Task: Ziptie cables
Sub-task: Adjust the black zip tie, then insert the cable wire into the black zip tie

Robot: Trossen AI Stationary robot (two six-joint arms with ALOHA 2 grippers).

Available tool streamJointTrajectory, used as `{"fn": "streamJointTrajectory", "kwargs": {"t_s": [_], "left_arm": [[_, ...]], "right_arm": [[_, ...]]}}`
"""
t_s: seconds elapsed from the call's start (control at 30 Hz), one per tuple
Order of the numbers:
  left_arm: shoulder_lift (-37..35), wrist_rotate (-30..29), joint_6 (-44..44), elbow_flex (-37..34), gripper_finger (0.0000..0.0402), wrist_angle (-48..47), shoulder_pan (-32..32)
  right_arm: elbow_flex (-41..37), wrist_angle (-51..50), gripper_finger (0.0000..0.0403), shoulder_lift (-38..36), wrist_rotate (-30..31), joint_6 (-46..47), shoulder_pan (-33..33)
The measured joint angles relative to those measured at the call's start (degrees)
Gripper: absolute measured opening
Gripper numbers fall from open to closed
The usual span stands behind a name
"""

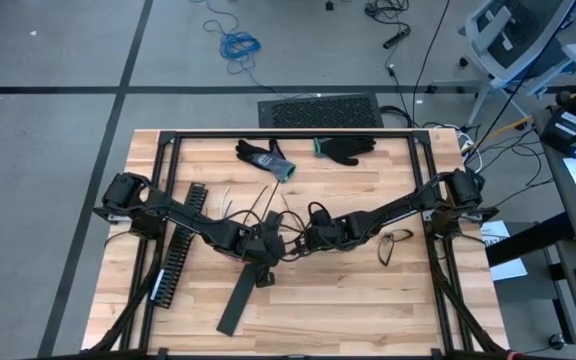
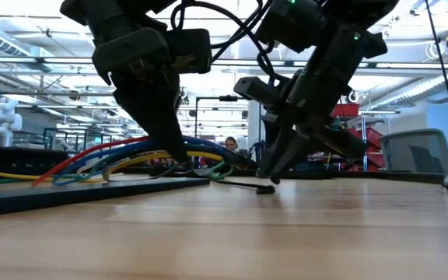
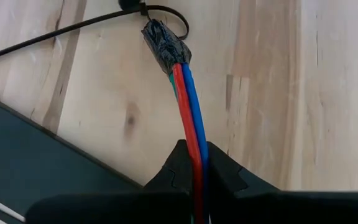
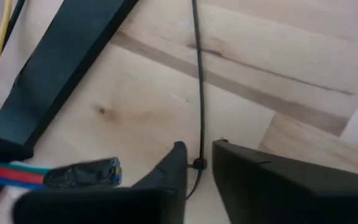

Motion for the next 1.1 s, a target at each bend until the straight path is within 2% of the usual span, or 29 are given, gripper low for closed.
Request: {"fn": "streamJointTrajectory", "kwargs": {"t_s": [0.17,0.33,0.5,0.7,0.8,0.97,1.1], "left_arm": [[0.0,0.06,0.0,0.0,0.0018,-0.23,0.02],[-0.02,1.16,-0.02,0.0,0.0018,-0.54,-0.42],[-0.9,1.15,1.28,0.0,0.0018,0.42,-1.09],[-0.02,1.17,0.55,0.07,0.0018,3.37,-0.13],[0.62,1.55,-0.41,-0.02,0.0018,4.03,1.17],[1.7,3.04,-2.92,0.02,0.0018,8.48,3.28],[3.75,4.58,-5.19,0.02,0.0018,9.66,3.96]], "right_arm": [[0.0,1.21,0.0135,-0.09,0.24,1.13,-0.54],[0.01,4.55,0.0163,-0.19,-2.32,1.04,-3.98],[-0.02,-0.29,0.0166,-1.68,-2.35,-5.65,-9.61],[0.0,-10.87,0.0165,-11.04,4.15,-13.86,-18.16],[0.0,-13.7,0.0165,-16.03,5.3,-18.37,-21.75],[0.04,-15.87,0.0165,-21.21,5.95,-23.24,-24.48],[0.04,-18.68,0.0165,-22.38,6.56,-24.51,-25.13]]}}
